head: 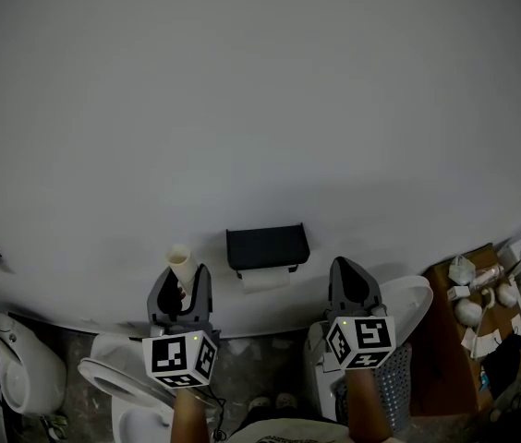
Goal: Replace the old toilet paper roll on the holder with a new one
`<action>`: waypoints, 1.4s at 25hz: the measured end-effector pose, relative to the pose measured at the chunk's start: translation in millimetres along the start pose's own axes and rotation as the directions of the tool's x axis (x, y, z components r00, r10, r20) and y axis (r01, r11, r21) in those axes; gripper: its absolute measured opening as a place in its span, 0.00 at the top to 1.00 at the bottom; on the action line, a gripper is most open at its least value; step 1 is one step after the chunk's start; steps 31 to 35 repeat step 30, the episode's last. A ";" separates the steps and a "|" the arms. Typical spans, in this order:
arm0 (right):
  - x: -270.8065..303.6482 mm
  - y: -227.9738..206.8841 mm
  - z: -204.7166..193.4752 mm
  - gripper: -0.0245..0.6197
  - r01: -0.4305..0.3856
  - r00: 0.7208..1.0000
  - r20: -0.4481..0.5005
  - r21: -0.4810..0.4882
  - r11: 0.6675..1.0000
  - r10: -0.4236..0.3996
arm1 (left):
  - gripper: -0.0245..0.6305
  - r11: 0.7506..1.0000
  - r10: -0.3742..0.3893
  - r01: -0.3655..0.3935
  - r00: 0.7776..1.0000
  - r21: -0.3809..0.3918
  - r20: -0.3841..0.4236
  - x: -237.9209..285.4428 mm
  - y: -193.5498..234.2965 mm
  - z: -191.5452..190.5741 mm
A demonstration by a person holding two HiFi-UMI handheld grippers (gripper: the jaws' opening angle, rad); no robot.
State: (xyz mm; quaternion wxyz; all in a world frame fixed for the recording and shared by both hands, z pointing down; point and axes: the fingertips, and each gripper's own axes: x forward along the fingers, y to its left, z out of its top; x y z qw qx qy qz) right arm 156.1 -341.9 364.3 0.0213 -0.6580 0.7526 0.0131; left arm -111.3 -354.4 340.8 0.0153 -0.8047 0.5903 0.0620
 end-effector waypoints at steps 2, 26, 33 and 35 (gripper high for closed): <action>0.0 -0.3 1.1 0.98 -0.002 1.000 0.004 0.002 1.000 0.002 | 0.67 1.000 -0.002 0.002 1.000 0.001 0.003 0.7 -1.2 0.9; 3.0 -10.4 2.2 0.98 0.013 1.000 -0.005 -0.001 1.000 -0.013 | 0.67 1.000 -0.010 0.010 1.000 0.006 -0.001 1.3 -1.3 2.6; 4.5 -9.1 -0.8 0.98 0.015 1.000 -0.012 -0.003 1.000 -0.015 | 0.67 1.000 -0.012 0.012 1.000 0.008 -0.004 1.9 -0.1 0.9; 4.5 -9.1 -0.8 0.98 0.015 1.000 -0.012 -0.003 1.000 -0.015 | 0.67 1.000 -0.012 0.012 1.000 0.008 -0.004 1.9 -0.1 0.9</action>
